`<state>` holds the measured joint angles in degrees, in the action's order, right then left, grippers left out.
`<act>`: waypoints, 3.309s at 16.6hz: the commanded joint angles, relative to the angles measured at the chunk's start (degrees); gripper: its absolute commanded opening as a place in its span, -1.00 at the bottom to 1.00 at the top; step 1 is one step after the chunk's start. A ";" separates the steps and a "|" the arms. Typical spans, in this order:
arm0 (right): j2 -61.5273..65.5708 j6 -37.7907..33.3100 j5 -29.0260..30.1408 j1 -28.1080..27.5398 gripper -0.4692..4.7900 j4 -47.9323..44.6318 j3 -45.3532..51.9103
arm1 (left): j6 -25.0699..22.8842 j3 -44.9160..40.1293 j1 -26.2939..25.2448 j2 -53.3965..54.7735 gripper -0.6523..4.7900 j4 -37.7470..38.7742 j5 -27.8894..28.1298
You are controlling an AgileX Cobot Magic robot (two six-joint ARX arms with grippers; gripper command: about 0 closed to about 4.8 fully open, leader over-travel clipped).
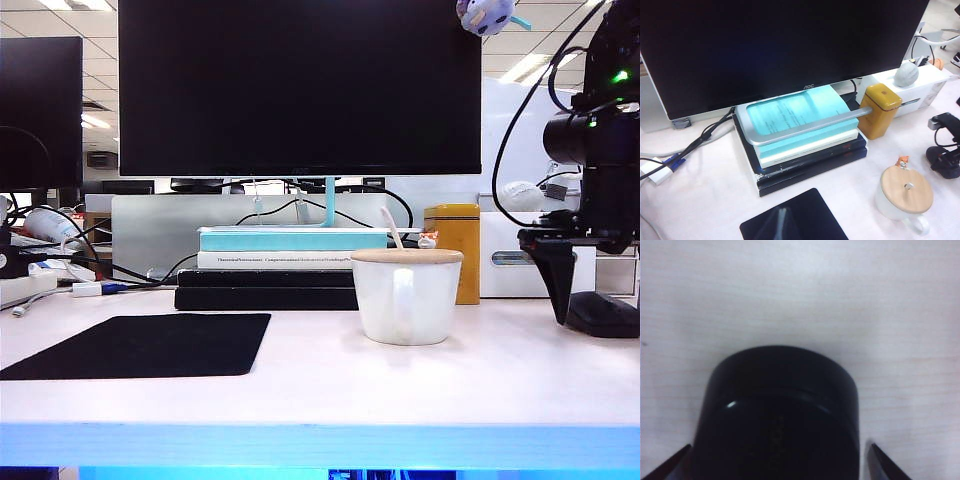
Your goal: Place the black mouse on the black mouse pad.
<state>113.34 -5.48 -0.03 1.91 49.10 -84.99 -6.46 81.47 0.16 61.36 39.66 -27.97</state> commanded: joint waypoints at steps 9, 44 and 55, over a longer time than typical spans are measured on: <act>1.60 0.13 -0.48 0.04 1.00 -1.79 -0.15 | -0.15 0.46 0.04 -0.17 -0.78 -0.79 -0.37; -5.07 2.91 15.47 30.05 0.30 3.48 -34.21 | 0.90 0.48 0.04 -0.17 -0.78 -0.81 -0.39; 17.84 2.95 11.13 38.86 0.30 -1.77 -46.86 | 0.90 0.48 0.04 -0.15 -0.78 -1.18 -0.59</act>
<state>130.72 -2.66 13.52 40.62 48.60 -131.44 -5.69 81.58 0.16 61.39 39.64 -28.10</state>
